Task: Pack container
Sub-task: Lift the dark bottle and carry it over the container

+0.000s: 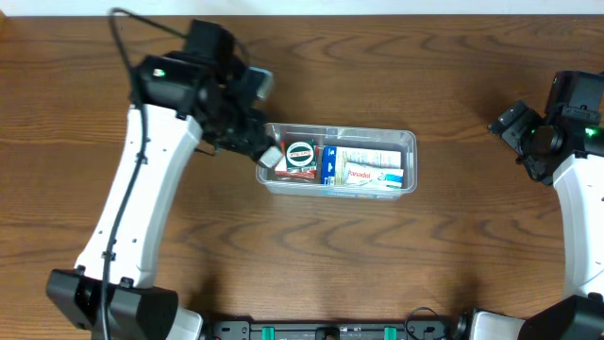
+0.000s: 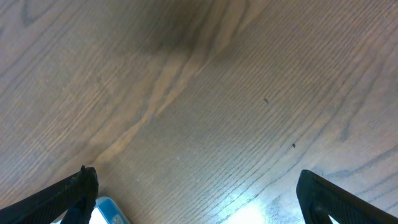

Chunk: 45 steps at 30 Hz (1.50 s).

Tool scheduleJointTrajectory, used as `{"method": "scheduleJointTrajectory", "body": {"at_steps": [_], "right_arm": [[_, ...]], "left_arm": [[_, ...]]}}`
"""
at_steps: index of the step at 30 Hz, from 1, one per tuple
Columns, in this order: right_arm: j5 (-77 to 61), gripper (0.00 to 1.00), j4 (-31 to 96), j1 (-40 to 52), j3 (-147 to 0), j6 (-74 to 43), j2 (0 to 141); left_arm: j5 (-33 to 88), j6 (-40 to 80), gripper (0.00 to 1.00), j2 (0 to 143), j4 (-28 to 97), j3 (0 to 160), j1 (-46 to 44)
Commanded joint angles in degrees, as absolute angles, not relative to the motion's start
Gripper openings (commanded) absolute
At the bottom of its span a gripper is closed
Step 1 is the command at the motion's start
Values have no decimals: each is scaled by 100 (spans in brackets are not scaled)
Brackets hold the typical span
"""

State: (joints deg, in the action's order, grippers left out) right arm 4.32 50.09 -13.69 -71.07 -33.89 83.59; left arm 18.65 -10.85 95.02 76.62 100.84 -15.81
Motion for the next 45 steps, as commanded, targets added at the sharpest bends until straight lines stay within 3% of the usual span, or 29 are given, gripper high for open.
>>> {"method": "scheduleJointTrajectory", "body": {"at_steps": [1,9,20,45], "right_arm": [[451,99,5017,-1428,-7133,-3424,8359],[451,99,5017,-1428,-7133,-3424,8359],[451,99,5017,-1428,-7133,-3424,8359],[451,99,5017,-1428,-7133,-3424,8359]], "left_arm": [[1981,-1979,14,9419,7546,10012,-1892],[1212,-2838,14,9432,6919,9749,-2296],[1308,-4233,14,9432,6976,9577,-2324],[1476,-4390,15,9435,6180,8359,-2714]]}}
